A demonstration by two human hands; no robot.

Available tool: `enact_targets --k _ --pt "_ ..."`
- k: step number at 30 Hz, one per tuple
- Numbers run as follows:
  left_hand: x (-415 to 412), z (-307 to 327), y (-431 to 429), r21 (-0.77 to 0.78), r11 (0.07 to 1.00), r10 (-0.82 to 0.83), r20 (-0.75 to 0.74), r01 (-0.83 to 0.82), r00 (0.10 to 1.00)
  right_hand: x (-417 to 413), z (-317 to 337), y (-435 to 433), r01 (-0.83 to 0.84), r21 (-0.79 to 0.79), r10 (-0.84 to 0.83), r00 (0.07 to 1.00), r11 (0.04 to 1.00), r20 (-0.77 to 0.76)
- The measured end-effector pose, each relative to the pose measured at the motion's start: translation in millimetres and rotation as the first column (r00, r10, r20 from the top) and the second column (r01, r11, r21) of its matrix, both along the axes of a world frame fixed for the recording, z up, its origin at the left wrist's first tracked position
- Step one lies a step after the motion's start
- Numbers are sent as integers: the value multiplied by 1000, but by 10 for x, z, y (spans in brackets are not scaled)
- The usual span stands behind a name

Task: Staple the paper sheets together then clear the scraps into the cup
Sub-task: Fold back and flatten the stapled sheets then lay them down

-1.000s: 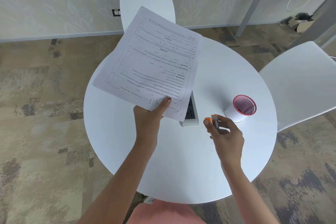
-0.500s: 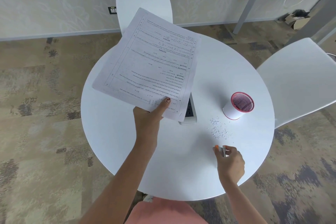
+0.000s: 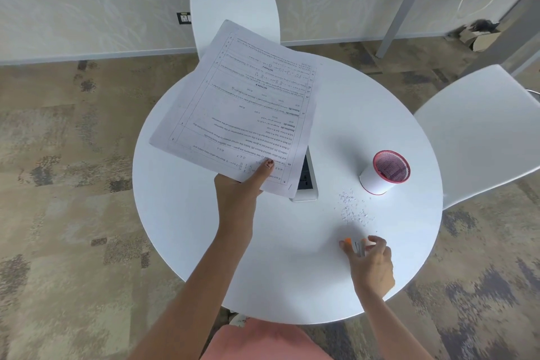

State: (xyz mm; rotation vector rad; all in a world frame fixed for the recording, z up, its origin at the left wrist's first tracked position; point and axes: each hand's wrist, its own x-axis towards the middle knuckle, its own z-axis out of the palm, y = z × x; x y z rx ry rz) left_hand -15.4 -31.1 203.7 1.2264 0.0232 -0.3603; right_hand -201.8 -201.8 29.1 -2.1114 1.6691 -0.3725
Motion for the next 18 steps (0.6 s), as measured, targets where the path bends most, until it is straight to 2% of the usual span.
enact_targets --k 2,4,7,9,13,16,18 --pt "3 14 10 -5 1000 -5 0 5 1000 50 60 4 -63 -104 67 997 993 35" --pt "17 26 26 -12 1000 -26 -2 26 1000 163 225 53 -153 -192 185 969 969 165" --pt "33 50 45 -40 994 -101 -21 100 995 435 611 221 -330 -174 373 823 928 427" --pt "37 58 51 -42 990 -133 -38 131 990 617 895 341 -407 -256 480 723 877 496" --pt "40 82 76 -46 988 -151 -52 149 987 864 1365 517 -472 -485 676 546 736 494" --pt "37 116 117 -56 983 -178 -40 175 983 970 1556 557 -520 -624 810 429 583 399" --pt "40 135 150 -79 971 -227 -7 226 974 1014 1626 561 -531 -669 853 362 520 376"
